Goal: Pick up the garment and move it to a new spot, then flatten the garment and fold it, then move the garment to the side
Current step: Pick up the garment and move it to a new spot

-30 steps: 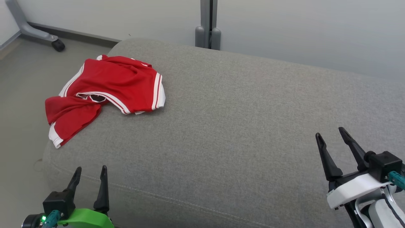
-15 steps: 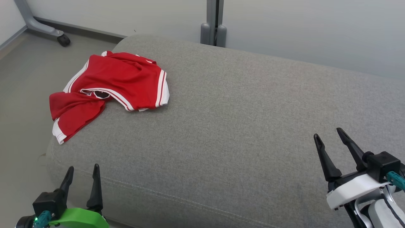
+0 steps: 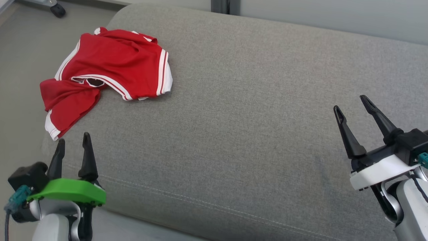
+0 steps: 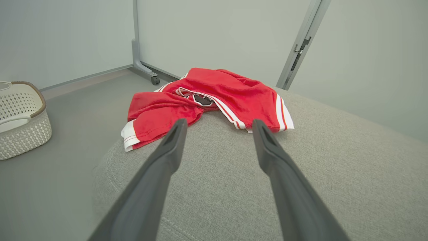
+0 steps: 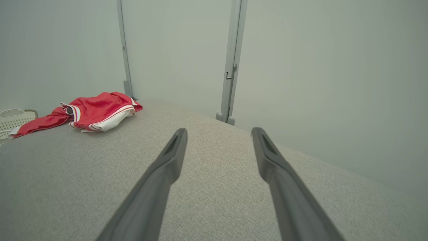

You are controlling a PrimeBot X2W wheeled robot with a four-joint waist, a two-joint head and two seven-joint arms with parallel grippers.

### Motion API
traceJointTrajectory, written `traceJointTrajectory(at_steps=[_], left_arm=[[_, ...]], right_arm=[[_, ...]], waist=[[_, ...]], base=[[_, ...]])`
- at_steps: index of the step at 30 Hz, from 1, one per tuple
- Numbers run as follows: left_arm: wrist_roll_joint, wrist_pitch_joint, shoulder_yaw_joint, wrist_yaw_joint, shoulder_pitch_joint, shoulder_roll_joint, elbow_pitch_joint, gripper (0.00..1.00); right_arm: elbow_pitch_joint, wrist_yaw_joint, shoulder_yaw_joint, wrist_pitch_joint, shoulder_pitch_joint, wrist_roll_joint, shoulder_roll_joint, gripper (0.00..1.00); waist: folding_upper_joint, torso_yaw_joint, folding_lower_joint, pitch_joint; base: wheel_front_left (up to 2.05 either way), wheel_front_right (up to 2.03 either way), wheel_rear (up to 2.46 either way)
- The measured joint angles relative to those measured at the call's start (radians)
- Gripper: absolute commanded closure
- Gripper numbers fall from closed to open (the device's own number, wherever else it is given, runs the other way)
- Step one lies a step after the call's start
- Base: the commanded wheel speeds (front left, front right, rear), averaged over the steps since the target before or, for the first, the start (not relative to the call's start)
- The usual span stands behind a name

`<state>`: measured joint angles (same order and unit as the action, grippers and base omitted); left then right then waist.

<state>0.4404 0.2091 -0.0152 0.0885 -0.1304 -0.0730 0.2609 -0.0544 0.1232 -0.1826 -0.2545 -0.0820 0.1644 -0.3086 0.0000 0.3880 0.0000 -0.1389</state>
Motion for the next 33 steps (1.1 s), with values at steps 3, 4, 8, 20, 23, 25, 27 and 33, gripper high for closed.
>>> traceJointTrajectory(at_steps=[3, 4, 8, 20, 23, 25, 27, 33], left_arm=[[0.04, -0.036, -0.004, 0.0, -0.074, 0.011, 0.026, 0.0], [0.04, -0.046, -0.004, 0.0, -0.098, 0.012, 0.034, 0.0], [0.064, -0.095, -0.008, -0.001, -0.192, 0.022, 0.074, 0.0], [0.199, -0.19, -0.048, -0.06, -0.413, 0.056, 0.225, 0.0], [0.225, -0.197, -0.057, -0.076, -0.456, 0.056, 0.27, 0.0], [0.225, -0.202, -0.057, -0.087, -0.479, 0.057, 0.301, 0.0], [0.225, -0.21, -0.057, -0.097, -0.493, 0.057, 0.332, 0.0], [0.238, -0.226, -0.072, -0.124, -0.534, 0.058, 0.417, 0.0]], right_arm=[[0.009, 0.0, -0.014, 0.0, -0.019, -0.007, -0.012, 0.0], [0.011, 0.0, -0.018, 0.0, -0.023, -0.007, -0.015, 0.0], [0.027, 0.0, -0.035, 0.0, -0.043, -0.014, -0.03, 0.0], [0.074, 0.0, -0.038, 0.003, -0.093, -0.035, -0.088, 0.0], [0.081, 0.0, -0.038, 0.009, -0.094, -0.035, -0.103, 0.0], [0.086, 0.0, -0.039, 0.009, -0.094, -0.035, -0.11, 0.0], [0.093, 0.0, -0.04, 0.01, -0.094, -0.035, -0.113, 0.0], [0.123, 0.0, -0.04, 0.019, -0.092, -0.035, -0.132, 0.0]], waist=[[0.0, -0.008, 0.0, -0.04], [0.0, -0.011, 0.0, -0.053], [0.0, -0.024, 0.0, -0.108], [0.0, -0.067, 0.0, -0.241], [0.0, -0.078, 0.0, -0.269], [0.0, -0.087, 0.0, -0.283], [0.0, -0.097, 0.0001, -0.294], [0.0, -0.124, 0.0, -0.313]], base=[[0.0, 0.0, 0.0], [0.0, 0.0, 0.0], [0.0, 0.0, 0.0], [0.0, 0.0, 0.0], [0.0, 0.0, 0.0], [0.0, 0.0, 0.0], [0.0, 0.0, 0.0], [0.0, 0.0, 0.0]])
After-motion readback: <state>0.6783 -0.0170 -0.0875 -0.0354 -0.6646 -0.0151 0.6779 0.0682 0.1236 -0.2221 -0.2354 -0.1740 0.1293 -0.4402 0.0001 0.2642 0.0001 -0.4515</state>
